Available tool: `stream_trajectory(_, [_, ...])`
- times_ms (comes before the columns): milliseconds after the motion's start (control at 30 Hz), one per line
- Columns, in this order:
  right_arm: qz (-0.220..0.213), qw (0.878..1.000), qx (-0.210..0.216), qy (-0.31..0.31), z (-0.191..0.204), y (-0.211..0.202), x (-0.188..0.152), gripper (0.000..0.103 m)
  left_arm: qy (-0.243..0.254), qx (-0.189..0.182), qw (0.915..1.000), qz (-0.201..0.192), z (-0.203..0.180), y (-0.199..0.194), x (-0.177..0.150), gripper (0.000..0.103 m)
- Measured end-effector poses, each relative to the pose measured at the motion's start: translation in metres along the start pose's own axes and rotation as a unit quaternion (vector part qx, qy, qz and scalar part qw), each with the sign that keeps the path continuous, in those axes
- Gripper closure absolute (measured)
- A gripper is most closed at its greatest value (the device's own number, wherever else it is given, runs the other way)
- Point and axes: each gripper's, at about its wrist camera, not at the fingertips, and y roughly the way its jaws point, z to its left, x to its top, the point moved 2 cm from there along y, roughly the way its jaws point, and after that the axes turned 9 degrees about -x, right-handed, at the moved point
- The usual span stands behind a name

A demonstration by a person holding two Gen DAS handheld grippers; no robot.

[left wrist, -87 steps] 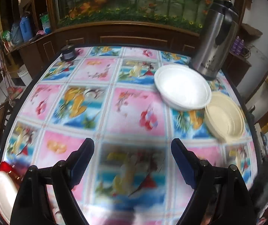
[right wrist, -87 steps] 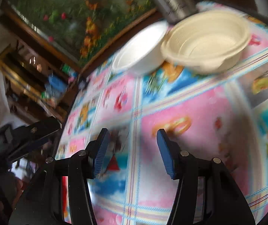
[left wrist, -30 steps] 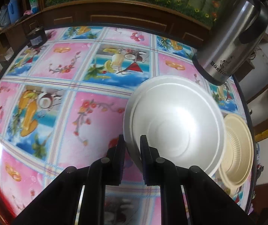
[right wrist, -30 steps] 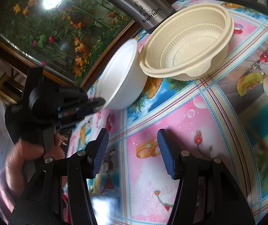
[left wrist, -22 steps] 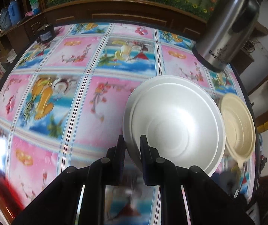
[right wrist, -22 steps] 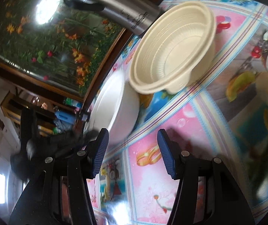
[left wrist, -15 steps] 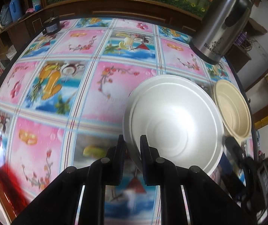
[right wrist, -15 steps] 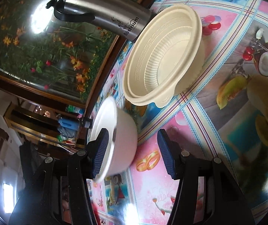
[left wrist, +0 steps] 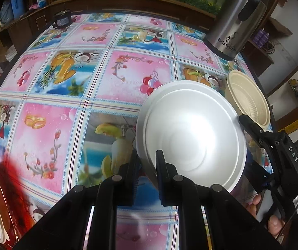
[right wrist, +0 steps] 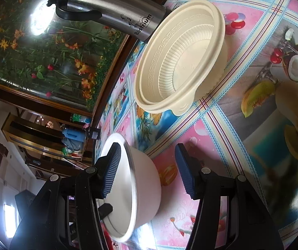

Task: Organize plates and bowls
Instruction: 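Grasp the rim of the white foam bowl with the right gripper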

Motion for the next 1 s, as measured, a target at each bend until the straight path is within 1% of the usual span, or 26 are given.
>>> stream_trajectory(233, [0.008,1.000,-0.004,-0.002,0.003,0.002,-0.001,0.048,-0.003,0.003,1.0000,-0.004,0.003,-0.004,0.000,0.089])
stream_trajectory(467, [0.011,1.000,-0.011,-0.005,0.005,0.002,-0.002,0.048,-0.011,-0.003,0.9999,0.003,0.002,0.003,0.000,0.089])
stream_trajectory(933, [0.018,1.000,-0.014,-0.019,0.013,0.004,-0.006,0.049,0.001,0.007,1.0000,0.000,-0.003,0.007,-0.001,0.089])
stream_trajectory(1000, [0.018,0.999,-0.017,-0.025,0.015,0.004,-0.006,0.052,0.005,0.009,0.9999,-0.002,-0.004,0.007,-0.002,0.089])
